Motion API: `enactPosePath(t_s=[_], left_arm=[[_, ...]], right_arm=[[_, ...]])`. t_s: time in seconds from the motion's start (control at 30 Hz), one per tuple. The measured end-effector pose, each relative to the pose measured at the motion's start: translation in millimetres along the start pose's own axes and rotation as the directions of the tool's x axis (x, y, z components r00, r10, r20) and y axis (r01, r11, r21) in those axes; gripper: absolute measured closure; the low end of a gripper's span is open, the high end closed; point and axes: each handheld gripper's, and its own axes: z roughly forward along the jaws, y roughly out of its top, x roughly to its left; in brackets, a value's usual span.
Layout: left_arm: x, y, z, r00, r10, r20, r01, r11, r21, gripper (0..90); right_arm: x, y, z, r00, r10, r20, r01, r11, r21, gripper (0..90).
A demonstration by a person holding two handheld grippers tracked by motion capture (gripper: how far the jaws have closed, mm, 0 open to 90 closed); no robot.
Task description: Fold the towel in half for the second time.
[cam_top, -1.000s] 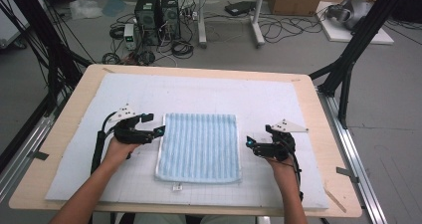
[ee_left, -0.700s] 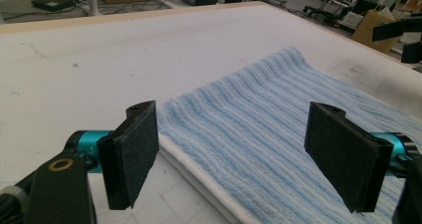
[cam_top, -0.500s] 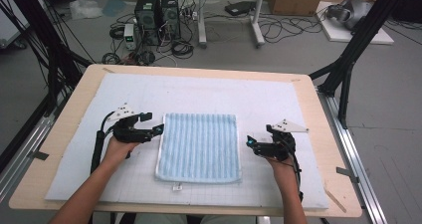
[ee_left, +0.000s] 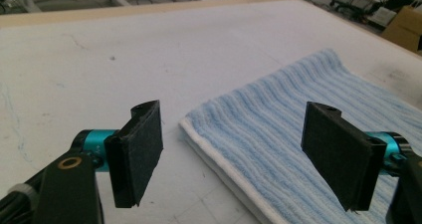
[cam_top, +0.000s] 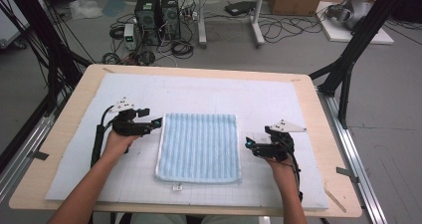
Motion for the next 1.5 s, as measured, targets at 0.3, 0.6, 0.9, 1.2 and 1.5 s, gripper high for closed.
enactPosePath(t_s=[0.3, 0.6, 0.9, 1.2, 1.5], left_arm=[[3.2, -3.5, 31.7, 0.9994, 0.008, -0.034, -0.005, 0.9951, 0.099, 24.6], [2.2, 0.2, 47.8, 0.9961, 0.069, -0.056, -0.058, 0.9826, 0.177, 41.6], [-3.0, -4.6, 53.1, 0.9912, 0.127, -0.038, -0.114, 0.9641, 0.240, 61.7], [-2.7, -5.1, 52.6, 0.9958, 0.091, -0.005, -0.088, 0.9691, 0.231, 82.3], [-0.5, -5.0, 51.4, 0.9980, 0.064, -0.002, -0.062, 0.9732, 0.222, 83.5]], right_arm=[[-1.0, -1.1, 1.2, 1.0000, 0.003, 0.002, -0.003, 1.000, 0.010, 11.6], [0.4, -2.1, 4.3, 1.0000, -0.002, -0.002, 0.002, 0.999, 0.038, 11.6], [1.0, -2.6, 6.8, 1.0000, -0.004, 0.004, 0.004, 0.999, 0.047, 11.8], [4.1, 2.3, 16.7, 0.9999, 0.013, -0.004, -0.013, 0.999, 0.050, 12.8], [5.1, 15.7, 44.9, 0.9997, 0.021, -0.015, -0.020, 0.996, 0.087, 12.3]])
